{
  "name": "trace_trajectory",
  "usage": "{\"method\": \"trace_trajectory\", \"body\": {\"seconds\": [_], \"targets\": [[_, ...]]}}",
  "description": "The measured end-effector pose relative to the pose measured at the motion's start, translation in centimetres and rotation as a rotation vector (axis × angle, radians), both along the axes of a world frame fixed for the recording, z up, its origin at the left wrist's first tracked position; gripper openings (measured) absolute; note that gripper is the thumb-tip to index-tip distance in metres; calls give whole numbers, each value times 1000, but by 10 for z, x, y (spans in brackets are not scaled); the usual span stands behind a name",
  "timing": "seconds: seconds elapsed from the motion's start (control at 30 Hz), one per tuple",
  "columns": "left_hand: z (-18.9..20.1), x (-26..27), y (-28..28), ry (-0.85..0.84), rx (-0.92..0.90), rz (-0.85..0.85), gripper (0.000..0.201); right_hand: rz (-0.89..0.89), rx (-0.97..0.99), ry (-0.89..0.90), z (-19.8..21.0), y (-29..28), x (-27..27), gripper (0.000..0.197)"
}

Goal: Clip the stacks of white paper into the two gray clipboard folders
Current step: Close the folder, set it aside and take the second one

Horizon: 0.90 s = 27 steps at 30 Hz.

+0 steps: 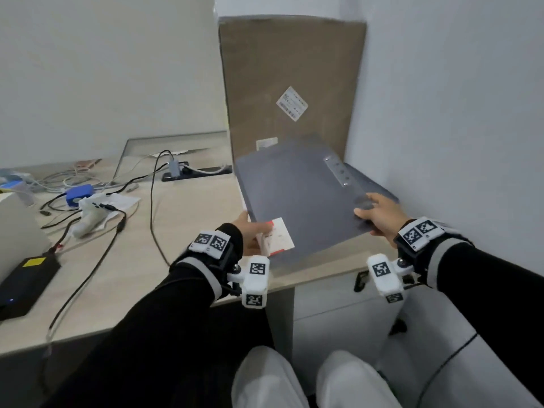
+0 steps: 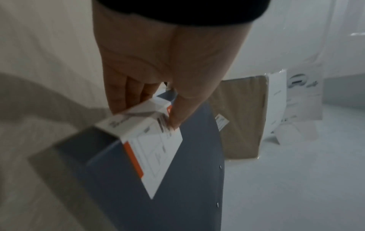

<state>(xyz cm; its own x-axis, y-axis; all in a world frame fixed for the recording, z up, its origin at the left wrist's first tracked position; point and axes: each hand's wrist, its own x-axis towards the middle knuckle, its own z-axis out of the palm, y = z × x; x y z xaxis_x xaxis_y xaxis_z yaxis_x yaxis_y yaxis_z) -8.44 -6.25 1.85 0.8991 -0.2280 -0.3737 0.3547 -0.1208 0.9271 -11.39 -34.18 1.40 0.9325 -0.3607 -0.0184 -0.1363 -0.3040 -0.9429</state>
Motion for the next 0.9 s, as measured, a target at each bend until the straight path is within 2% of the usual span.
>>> {"method": "trace_trajectory", "body": {"seconds": [0.07,0.23,0.4,0.5,0.53,0.6,0.67,0.8,0.9], "targets": [[-12,-5,-22,11,74,-88,51,-31,-61,41,-5,-30,-15,25],[-33,-20,-79,102,161,-206,12,-118,-292,143,-21,-86,-48,26],[-44,-22,-113,102,278,-234,9,-211,-423,179,-34,-104,-61,29],[-41,-25,-127,19,364,-249,6,-279,-453,218,-39,-104,-62,37],[-40,-24,-130,-24,424,-268,13,-302,-455,223,-39,-105,-61,39],[-41,-24,-131,-88,500,-325,25,-328,-433,225,-34,-106,-58,40],[-45,-20,-127,-69,455,-340,30,-307,-376,188,-21,-108,-55,40],[-42,-15,-111,42,364,-304,15,-202,-154,47,23,-101,-56,28],[-23,-10,-104,-23,307,-263,28,-76,-12,-14,59,-84,-59,19]]}}
